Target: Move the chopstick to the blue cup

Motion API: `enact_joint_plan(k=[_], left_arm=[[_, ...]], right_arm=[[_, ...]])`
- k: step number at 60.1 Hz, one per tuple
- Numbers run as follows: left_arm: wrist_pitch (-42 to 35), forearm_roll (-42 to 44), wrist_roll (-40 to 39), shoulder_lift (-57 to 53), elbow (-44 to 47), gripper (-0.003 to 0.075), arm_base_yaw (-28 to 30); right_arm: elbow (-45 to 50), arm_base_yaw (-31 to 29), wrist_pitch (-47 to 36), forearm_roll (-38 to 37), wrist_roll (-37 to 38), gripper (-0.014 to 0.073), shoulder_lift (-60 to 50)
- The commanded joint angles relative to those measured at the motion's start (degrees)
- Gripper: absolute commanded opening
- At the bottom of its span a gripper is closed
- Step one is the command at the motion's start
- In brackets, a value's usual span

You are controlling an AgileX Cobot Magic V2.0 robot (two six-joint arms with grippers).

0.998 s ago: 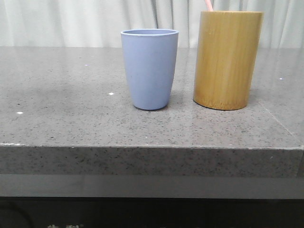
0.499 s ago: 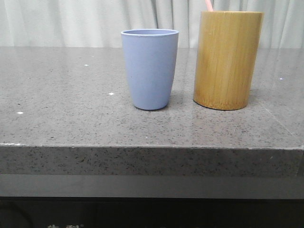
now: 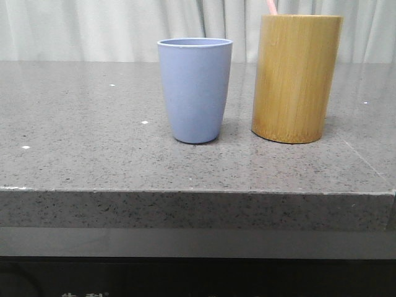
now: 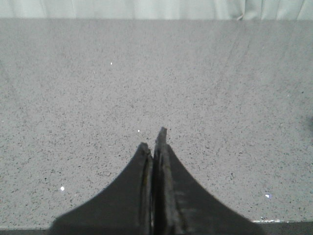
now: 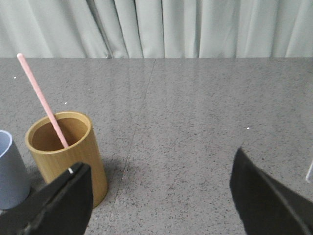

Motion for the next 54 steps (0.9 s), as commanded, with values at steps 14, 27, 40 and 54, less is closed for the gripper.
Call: enact_joint_plan(k=[14, 27, 40, 54], left_arm=[[-9.6, -0.6, -0.3, -7.8, 4.5, -0.0019, 0.1], [-9.5, -0.6, -0.3, -7.8, 4.7, -0.0019, 0.1], [-9.5, -0.6, -0.3, -7.8, 4.7, -0.0019, 0.1], [-9.5, -0.6, -0.3, -7.8, 4.7, -0.0019, 0.1]], right_arm=[[-3.7, 4.6, -12.8, 17.6, -19.4, 0.059, 11.2], [-12.5, 14.6, -14.7, 21.3, -26.0, 0.0588, 26.1], [-22.4, 22.1, -17.1, 21.1, -29.0, 0.0588, 41.9], [-28.1, 22.3, -21.1, 21.1, -29.2, 0.0587, 51.6]])
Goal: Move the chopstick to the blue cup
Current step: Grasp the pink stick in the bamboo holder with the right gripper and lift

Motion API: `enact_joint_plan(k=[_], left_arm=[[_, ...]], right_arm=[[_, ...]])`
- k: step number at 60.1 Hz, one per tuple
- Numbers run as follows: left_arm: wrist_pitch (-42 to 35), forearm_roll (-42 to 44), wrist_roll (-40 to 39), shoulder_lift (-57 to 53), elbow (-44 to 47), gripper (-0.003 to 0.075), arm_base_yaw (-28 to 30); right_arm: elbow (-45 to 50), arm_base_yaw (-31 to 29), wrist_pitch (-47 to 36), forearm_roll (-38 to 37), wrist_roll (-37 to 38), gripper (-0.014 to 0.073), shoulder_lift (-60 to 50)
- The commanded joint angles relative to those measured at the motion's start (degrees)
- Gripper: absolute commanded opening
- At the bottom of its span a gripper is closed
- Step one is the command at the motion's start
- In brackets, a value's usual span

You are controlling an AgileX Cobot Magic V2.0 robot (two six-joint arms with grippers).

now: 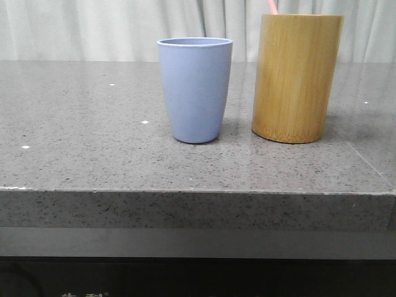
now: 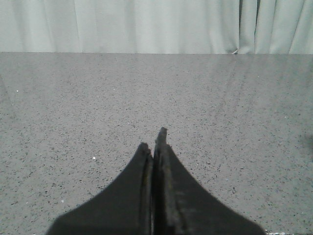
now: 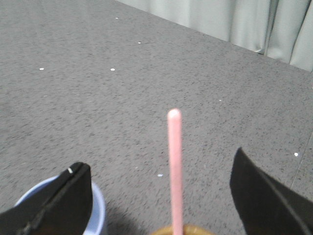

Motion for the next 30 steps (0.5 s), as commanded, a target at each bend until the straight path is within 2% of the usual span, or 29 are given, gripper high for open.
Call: enact_joint_plan(k=[1, 9, 13, 30], left_arm=[[-4.9, -0.5, -0.3, 0.7, -1.3, -0.0019, 0.1], [-4.9, -0.5, -0.3, 0.7, -1.3, -0.0019, 0.1], [-4.9, -0.5, -0.3, 0.7, -1.3, -0.0019, 0.1], [-4.9, -0.5, -0.3, 0.7, -1.3, -0.0019, 0.1]], right_arm=[[-3.5, 0.0, -5.4, 1.1, -0.7, 0.0587, 1.4], [-4.7, 0.0, -5.4, 1.1, -0.7, 0.0585, 3.9], [-4.7, 0.0, -5.7, 1.1, -0.7, 0.0552, 4.2], [-4.7, 0.0, -6.2, 1.1, -0.7, 0.0128, 4.2]])
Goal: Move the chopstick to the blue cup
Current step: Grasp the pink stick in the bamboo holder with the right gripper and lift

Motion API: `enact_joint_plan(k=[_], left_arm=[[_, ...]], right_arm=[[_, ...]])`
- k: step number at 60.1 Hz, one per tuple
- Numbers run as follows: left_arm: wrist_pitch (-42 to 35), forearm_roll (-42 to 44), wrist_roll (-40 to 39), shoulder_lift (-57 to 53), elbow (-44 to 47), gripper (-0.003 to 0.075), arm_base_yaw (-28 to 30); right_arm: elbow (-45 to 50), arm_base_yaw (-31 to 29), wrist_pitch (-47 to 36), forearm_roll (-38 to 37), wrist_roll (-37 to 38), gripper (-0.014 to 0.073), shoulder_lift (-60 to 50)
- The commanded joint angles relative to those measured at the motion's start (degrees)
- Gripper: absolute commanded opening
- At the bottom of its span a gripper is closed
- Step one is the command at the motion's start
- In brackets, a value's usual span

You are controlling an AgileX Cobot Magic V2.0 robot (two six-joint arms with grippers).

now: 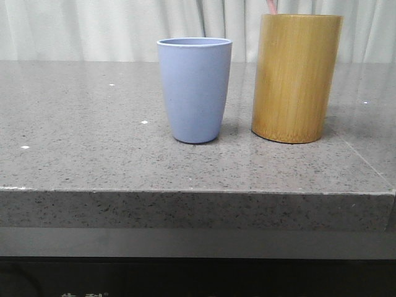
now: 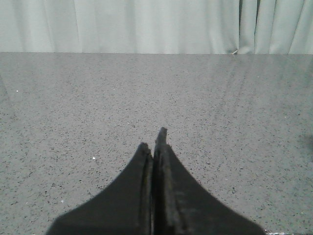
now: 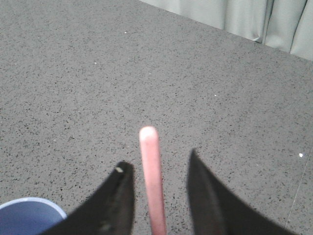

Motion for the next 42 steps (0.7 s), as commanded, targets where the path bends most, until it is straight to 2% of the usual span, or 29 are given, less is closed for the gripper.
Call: enact_joint_plan(k=[1, 8, 30, 42], left_arm=[[-4.9, -0.5, -0.3, 0.7, -1.3, -0.0019, 0.0], [-4.9, -0.5, -0.3, 0.7, -1.3, -0.0019, 0.0], [-4.9, -0.5, -0.3, 0.7, -1.3, -0.0019, 0.0], [-4.9, -0.5, -0.3, 0.7, -1.3, -0.0019, 0.0]], right_arm=[[-2.2, 0.0, -4.1, 1.1, -0.7, 0.0114, -2.0], [-2.2, 0.0, -4.1, 1.1, -0.7, 0.0034, -2.0], [-2.2, 0.0, -4.2, -2.0, -0.7, -0.0106, -3.0], [-2.2, 0.0, -4.7, -2.4, -0.7, -0.0116, -6.5]])
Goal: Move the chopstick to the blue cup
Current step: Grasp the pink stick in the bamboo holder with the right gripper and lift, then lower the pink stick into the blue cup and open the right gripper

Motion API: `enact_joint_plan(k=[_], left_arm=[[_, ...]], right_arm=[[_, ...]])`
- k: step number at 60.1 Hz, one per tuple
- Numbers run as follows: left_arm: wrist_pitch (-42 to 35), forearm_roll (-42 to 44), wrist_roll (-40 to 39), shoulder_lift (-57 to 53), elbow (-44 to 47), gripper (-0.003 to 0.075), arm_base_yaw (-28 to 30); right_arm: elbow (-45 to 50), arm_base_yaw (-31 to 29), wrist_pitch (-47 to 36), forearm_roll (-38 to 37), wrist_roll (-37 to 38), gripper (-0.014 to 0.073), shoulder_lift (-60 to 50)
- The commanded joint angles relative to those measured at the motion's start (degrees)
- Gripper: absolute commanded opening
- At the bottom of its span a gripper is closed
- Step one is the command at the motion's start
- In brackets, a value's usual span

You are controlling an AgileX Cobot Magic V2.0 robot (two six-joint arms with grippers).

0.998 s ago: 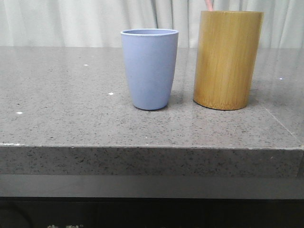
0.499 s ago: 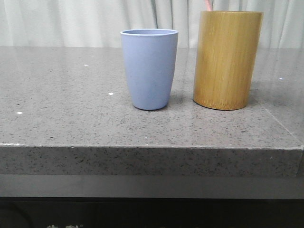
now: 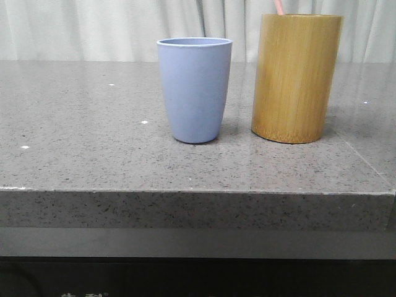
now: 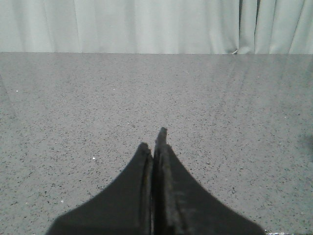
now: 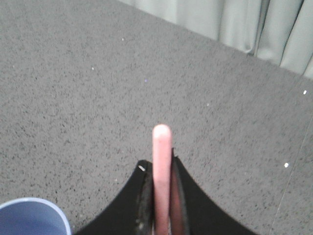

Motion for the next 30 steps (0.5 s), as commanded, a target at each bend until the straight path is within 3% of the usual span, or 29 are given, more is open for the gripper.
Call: enact_joint_plan(k=[1, 19, 30], left_arm=[[-4.9, -0.5, -0.3, 0.7, -1.3, -0.0019, 0.0], [-4.9, -0.5, -0.3, 0.7, -1.3, -0.0019, 0.0], [-4.9, -0.5, -0.3, 0.7, -1.3, -0.0019, 0.0]], right_arm=[[-2.2, 0.0, -4.5, -0.2, -0.7, -0.0116, -4.5], [-2.2, 0.1, -11.3, 0.0, -0.7, -0.0116, -13.4], [-2.2, 0.1, -16.8, 4.8, -0.7, -0.0116, -16.8]])
